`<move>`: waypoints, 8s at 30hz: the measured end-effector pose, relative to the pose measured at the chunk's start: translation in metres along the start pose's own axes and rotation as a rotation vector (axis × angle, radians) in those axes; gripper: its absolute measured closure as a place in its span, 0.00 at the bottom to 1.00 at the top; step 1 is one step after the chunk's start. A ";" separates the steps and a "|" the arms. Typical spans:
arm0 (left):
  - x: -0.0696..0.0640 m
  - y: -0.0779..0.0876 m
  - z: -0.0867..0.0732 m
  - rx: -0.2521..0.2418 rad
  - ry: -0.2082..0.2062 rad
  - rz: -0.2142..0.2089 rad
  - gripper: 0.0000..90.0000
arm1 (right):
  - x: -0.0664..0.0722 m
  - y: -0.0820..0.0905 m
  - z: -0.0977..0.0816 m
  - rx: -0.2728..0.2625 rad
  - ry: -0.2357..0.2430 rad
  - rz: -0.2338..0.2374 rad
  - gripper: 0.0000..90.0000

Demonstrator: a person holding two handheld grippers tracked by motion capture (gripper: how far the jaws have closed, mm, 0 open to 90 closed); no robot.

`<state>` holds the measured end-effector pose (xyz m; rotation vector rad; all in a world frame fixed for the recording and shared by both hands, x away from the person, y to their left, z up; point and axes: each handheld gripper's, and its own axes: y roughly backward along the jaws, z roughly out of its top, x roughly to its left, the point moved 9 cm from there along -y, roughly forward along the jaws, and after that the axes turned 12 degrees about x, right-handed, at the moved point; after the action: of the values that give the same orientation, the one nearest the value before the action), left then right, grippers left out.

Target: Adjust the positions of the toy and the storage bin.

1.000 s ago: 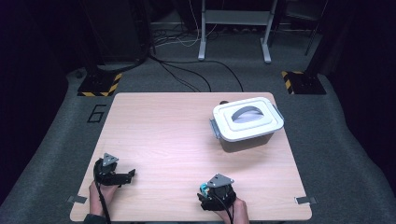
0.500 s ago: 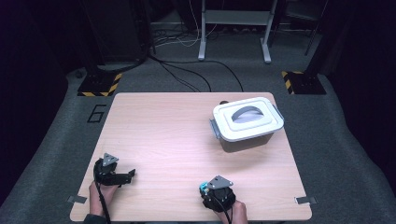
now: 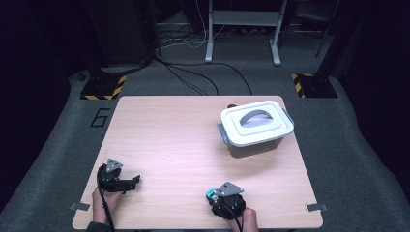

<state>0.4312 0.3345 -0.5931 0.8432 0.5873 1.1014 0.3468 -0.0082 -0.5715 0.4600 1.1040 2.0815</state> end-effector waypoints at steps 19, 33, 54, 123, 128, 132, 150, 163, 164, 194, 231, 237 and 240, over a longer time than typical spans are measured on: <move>0.000 0.000 0.000 -0.006 0.002 0.003 0.03 | -0.004 -0.003 0.000 0.014 -0.025 0.005 0.58; 0.000 0.000 0.000 0.002 -0.001 0.000 0.03 | -0.008 -0.004 -0.001 0.007 -0.037 0.008 0.58; 0.000 0.000 0.000 -0.001 -0.001 0.000 0.03 | -0.011 -0.002 -0.002 0.011 -0.054 -0.014 0.58; 0.000 0.000 0.000 -0.006 0.002 0.004 0.03 | -0.178 0.067 -0.064 0.018 -0.363 -0.276 0.58; 0.000 0.000 0.001 -0.006 0.002 0.004 0.03 | -0.191 0.067 -0.070 0.032 -0.396 -0.287 0.58; 0.000 0.000 0.000 0.001 0.000 0.003 0.03 | -0.205 0.066 -0.076 0.043 -0.422 -0.298 0.58; 0.000 0.000 0.000 -0.006 0.002 0.003 0.03 | -0.252 0.062 -0.095 0.066 -0.522 -0.343 0.58; 0.000 0.000 0.000 -0.003 0.001 0.002 0.03 | -0.264 0.064 -0.101 0.062 -0.555 -0.371 0.58; 0.000 0.000 0.001 -0.007 0.002 0.004 0.03 | -0.265 0.065 -0.102 0.063 -0.552 -0.372 0.58; 0.000 0.000 0.001 -0.007 0.003 0.003 0.03 | -0.263 0.074 -0.108 0.020 -0.593 -0.339 0.21; 0.000 0.000 0.000 0.000 -0.001 0.001 0.03 | -0.214 0.111 -0.022 -0.056 -0.354 -0.205 0.12; 0.000 0.000 0.000 -0.003 0.001 0.001 0.03 | -0.207 0.118 -0.002 -0.077 -0.314 -0.190 0.11; 0.000 0.000 0.000 0.000 0.000 0.001 0.03 | -0.203 0.121 0.011 -0.086 -0.286 -0.184 0.11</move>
<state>0.4312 0.3344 -0.5929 0.8435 0.5869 1.1018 0.4380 -0.1965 -0.4609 0.5713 0.8528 1.8282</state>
